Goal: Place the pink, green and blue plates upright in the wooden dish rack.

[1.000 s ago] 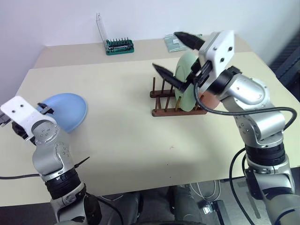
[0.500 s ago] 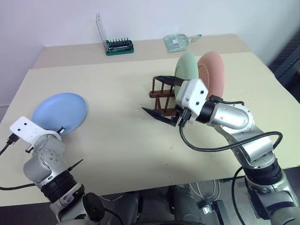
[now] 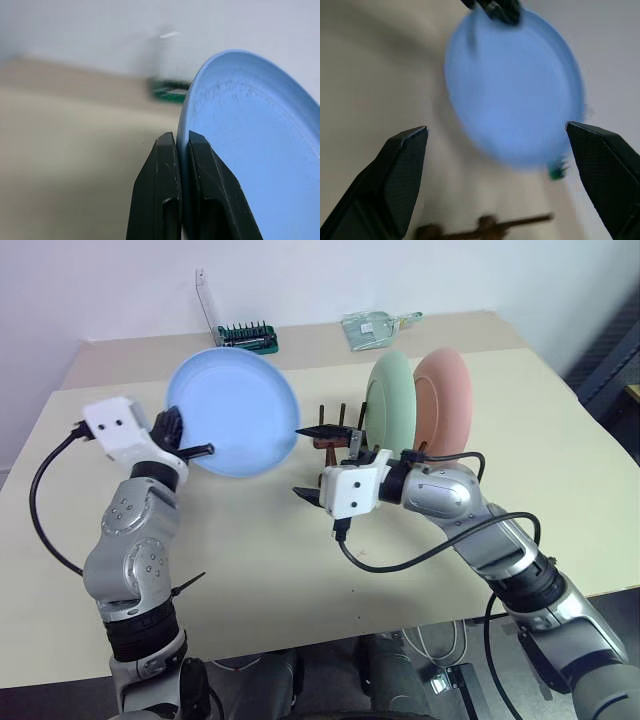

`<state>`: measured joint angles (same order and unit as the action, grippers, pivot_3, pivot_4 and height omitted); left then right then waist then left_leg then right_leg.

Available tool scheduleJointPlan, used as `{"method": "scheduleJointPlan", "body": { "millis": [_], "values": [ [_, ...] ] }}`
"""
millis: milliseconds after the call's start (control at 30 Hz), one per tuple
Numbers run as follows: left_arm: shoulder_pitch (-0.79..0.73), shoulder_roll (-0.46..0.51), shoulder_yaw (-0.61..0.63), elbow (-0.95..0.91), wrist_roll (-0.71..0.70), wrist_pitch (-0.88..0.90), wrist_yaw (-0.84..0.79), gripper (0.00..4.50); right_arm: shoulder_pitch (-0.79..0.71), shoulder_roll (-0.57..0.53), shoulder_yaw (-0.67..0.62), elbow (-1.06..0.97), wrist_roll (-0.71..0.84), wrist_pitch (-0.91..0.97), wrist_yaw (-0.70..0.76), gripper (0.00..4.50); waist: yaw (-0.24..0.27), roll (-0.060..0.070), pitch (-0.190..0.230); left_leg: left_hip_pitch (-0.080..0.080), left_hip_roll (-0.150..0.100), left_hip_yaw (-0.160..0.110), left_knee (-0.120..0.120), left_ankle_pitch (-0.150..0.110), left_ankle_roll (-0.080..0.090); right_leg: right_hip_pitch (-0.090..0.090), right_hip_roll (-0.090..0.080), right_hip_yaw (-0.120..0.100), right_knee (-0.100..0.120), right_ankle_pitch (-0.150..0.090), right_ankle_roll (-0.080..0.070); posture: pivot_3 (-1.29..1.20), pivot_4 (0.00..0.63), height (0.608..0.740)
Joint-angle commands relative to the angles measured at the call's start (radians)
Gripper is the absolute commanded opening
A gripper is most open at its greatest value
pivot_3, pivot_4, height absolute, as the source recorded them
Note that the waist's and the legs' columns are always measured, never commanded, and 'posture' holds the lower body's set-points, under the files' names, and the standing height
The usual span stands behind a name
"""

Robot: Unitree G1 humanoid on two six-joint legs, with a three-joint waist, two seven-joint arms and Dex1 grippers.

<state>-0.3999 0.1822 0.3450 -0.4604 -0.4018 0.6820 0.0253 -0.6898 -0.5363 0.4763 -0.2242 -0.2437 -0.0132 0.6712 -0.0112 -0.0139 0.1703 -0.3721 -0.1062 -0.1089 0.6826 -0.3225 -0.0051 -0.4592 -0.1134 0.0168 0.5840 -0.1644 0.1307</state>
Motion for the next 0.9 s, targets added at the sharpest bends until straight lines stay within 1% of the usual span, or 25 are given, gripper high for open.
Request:
{"method": "scheduleJointPlan", "body": {
  "millis": [33, 133, 200, 267, 467, 567, 600, 633, 667, 700, 733, 767, 833, 900],
  "values": [
    [-0.043, 0.021, -0.052, -0.092, -0.028, -0.005, -0.032, 0.02, -0.053, 0.048, 0.024, 0.078, -0.089, -0.087, -0.039, 4.49, 0.000, 0.000, 0.000, 0.000, 0.000, 0.000, 0.000, 0.000, 0.000, 0.000, 0.000, 0.000, 0.000, 0.000, 0.000, 0.00, 0.150, 0.740],
    [-0.068, 0.023, -0.068, -0.121, -0.057, 0.020, -0.035, 0.02, -0.078, 0.071, 0.034, 0.150, -0.153, -0.142, -0.062, 4.49, 0.000, 0.000, 0.000, 0.000, 0.000, 0.000, 0.000, 0.000, 0.000, 0.000, 0.000, 0.000, 0.000, 0.000, 0.000, 0.00, 0.150, 0.740],
    [-0.080, 0.023, -0.073, -0.139, -0.080, 0.040, -0.033, 0.00, -0.086, 0.081, 0.035, 0.184, -0.186, -0.169, -0.074, 3.98, 0.000, 0.000, 0.000, 0.000, 0.000, 0.000, 0.000, 0.000, 0.000, 0.000, 0.000, 0.000, 0.000, 0.000, 0.000, 0.00, 0.150, 0.740],
    [-0.085, 0.022, -0.069, -0.148, -0.095, 0.055, -0.028, 0.00, -0.084, 0.090, 0.025, 0.196, -0.206, -0.180, -0.087, 3.20, -0.001, 0.000, 0.000, 0.000, 0.000, 0.000, 0.000, 0.000, 0.000, 0.000, 0.000, 0.000, 0.000, 0.000, 0.000, 0.00, 0.150, 0.740],
    [-0.070, 0.025, -0.058, -0.157, -0.131, 0.079, -0.029, 0.00, -0.066, 0.094, -0.004, 0.192, -0.257, -0.186, -0.117, 0.06, -0.001, 0.000, 0.000, 0.000, 0.000, 0.000, 0.000, 0.000, 0.000, -0.001, 0.000, 0.000, 0.000, 0.000, 0.000, 0.00, 0.150, 0.740],
    [-0.082, -0.023, -0.004, -0.142, -0.208, 0.098, 0.002, 0.00, -0.052, 0.089, -0.013, 0.177, -0.278, -0.190, -0.128, 0.02, 0.001, 0.000, 0.000, 0.000, 0.000, 0.000, 0.000, 0.000, 0.000, 0.000, 0.001, 0.000, 0.000, 0.000, 0.000, 0.00, 0.150, 0.740],
    [-0.085, -0.035, 0.014, -0.141, -0.227, 0.102, 0.016, 0.67, -0.047, 0.088, -0.014, 0.168, -0.286, -0.189, -0.129, 0.00, 0.001, 0.000, 0.000, 0.000, 0.000, -0.001, 0.000, 0.000, 0.000, 0.000, 0.001, 0.000, 0.000, 0.000, 0.000, 0.00, 0.150, 0.740],
    [-0.113, -0.063, 0.064, -0.123, -0.270, 0.098, 0.064, 1.03, -0.042, 0.088, -0.017, 0.162, -0.288, -0.191, -0.130, 0.00, 0.002, 0.000, 0.000, 0.000, 0.000, -0.001, 0.000, 0.000, 0.000, 0.000, 0.001, 0.000, 0.000, 0.000, 0.000, 0.00, 0.150, 0.740],
    [-0.165, -0.095, 0.144, -0.086, -0.324, 0.069, 0.149, 1.52, -0.037, 0.087, -0.020, 0.154, -0.289, -0.195, -0.131, 0.00, 0.003, 0.000, 0.000, 0.000, 0.000, -0.001, 0.000, 0.000, 0.000, 0.000, 0.001, 0.000, 0.000, 0.000, 0.000, 0.00, 0.150, 0.740],
    [-0.219, -0.095, 0.231, -0.029, -0.337, 0.023, 0.222, 1.95, -0.035, 0.091, -0.029, 0.147, -0.279, -0.198, -0.133, 0.00, 0.004, -0.001, 0.000, -0.001, 0.000, -0.001, 0.001, 0.000, 0.000, 0.000, 0.001, 0.000, 0.000, 0.000, 0.000, 0.00, 0.150, 0.740],
    [-0.251, -0.078, 0.295, 0.021, -0.318, -0.018, 0.278, 1.95, -0.033, 0.094, -0.038, 0.138, -0.266, -0.201, -0.132, 0.00, 0.004, -0.001, 0.000, 0.000, 0.000, -0.002, 0.001, 0.000, -0.001, 0.000, 0.001, 0.000, 0.000, 0.000, 0.000, 0.00, 0.150, 0.740],
    [-0.266, -0.060, 0.327, 0.053, -0.298, -0.043, 0.309, 1.95, -0.033, 0.098, -0.045, 0.133, -0.258, -0.202, -0.131, 0.00, -0.002, -0.001, 0.000, 0.000, 0.000, -0.002, 0.001, 0.001, -0.002, 0.000, 0.001, 0.000, 0.000, 0.001, -0.001, 0.00, 0.150, 0.740],
    [-0.233, 0.031, 0.322, 0.111, -0.192, -0.087, 0.293, 1.95, -0.036, 0.119, -0.075, 0.119, -0.191, -0.191, -0.119, 0.00, -0.011, 0.000, 0.000, 0.002, 0.000, -0.001, -0.003, 0.001, -0.002, -0.001, 0.004, 0.003, -0.001, 0.001, -0.002, 0.00, 0.150, 0.740],
    [-0.181, 0.113, 0.283, 0.157, -0.112, -0.118, 0.254, 1.95, -0.044, 0.129, -0.100, 0.109, -0.146, -0.198, -0.112, 0.00, -0.008, 0.000, 0.000, 0.006, 0.000, -0.001, -0.008, 0.001, -0.002, -0.001, 0.005, 0.005, -0.002, 0.001, -0.002, 0.00, 0.150, 0.740]
  ]
}}
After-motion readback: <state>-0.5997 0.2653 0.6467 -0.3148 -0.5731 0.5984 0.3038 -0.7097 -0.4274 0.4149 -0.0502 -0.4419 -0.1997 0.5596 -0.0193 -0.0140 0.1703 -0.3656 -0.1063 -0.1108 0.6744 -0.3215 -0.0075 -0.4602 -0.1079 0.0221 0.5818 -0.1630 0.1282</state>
